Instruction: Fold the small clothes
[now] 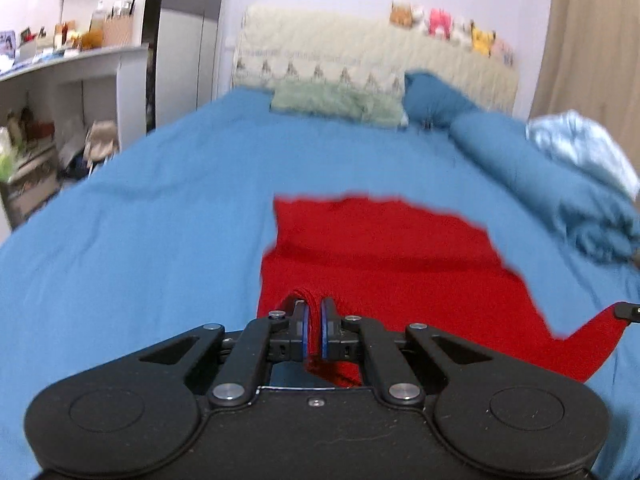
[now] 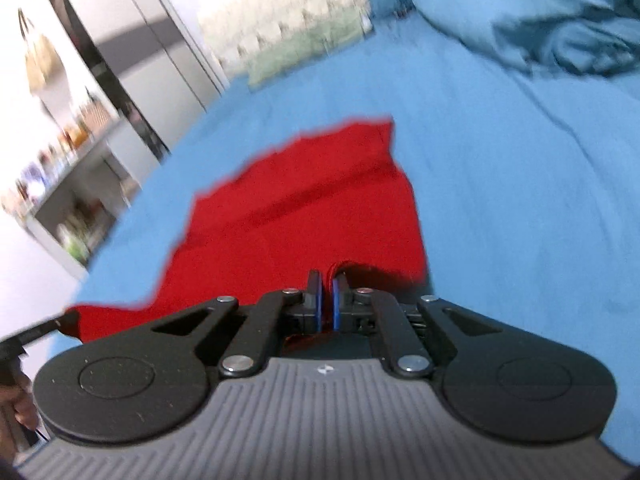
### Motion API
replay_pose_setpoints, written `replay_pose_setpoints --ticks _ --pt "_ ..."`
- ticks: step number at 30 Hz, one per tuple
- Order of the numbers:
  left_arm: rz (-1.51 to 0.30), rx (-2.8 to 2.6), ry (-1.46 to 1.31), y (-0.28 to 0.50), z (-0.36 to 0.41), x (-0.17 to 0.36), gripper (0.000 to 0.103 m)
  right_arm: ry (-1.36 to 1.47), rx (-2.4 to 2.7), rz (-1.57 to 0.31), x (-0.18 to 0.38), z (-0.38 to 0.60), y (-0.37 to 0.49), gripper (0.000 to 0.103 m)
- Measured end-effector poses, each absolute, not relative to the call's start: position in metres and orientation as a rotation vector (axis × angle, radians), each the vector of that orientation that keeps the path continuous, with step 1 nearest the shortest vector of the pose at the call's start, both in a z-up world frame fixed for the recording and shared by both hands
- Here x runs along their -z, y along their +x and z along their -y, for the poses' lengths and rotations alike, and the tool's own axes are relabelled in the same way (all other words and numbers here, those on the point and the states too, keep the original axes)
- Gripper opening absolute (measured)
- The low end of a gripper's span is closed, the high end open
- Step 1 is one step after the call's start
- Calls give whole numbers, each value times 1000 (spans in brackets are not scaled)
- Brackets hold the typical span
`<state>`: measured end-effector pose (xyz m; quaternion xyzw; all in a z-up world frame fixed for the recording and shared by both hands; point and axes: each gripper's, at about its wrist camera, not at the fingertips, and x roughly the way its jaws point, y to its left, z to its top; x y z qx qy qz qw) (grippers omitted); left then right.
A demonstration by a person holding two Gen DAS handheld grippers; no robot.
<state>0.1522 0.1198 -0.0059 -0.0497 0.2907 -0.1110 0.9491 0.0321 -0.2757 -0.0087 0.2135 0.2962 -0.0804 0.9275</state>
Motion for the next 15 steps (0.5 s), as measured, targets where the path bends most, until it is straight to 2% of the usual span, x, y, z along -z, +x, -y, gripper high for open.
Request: replay_pose_setpoints --ticks 4,8,11,15 --pt "-493 193 -70 231 -104 -20 6 383 193 -506 -38 301 109 20" --pt "-495 158 -129 335 -94 -21 6 354 225 -470 -59 333 201 20" --pt "-529 124 -137 402 -81 -2 6 329 271 -473 -49 358 271 20" --pt "-604 89 -177 462 -68 45 6 329 324 -534 -1 381 346 20"
